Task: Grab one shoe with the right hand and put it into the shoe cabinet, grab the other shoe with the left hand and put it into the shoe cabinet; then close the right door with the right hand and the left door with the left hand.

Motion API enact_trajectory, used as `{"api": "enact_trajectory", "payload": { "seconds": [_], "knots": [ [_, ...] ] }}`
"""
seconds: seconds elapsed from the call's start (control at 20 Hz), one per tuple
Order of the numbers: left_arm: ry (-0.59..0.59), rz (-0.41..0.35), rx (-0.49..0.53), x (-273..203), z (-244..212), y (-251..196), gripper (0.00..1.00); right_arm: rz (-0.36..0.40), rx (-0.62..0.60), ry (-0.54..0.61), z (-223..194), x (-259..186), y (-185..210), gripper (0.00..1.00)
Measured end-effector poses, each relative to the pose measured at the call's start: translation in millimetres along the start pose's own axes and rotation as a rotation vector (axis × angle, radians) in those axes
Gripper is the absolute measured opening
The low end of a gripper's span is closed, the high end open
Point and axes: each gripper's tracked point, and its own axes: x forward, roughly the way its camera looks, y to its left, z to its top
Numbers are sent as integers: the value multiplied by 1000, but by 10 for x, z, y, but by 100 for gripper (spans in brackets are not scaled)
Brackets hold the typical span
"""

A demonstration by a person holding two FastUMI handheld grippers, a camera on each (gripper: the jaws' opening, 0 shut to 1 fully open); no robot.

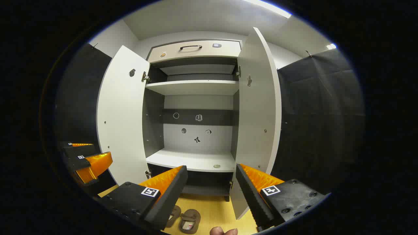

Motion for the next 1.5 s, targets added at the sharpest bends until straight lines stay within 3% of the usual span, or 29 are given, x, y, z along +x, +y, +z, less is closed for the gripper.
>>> {"api": "enact_trajectory", "payload": {
  "seconds": [1.15, 1.5],
  "knots": [
    [2, -35, 19, 231, -125, 101, 95, -11, -10, 28, -164, 187, 120, 98],
    [-3, -26, 14, 255, -207, 189, 95, 72, 36, 202, -824, 175, 409, 98]
  ]
}}
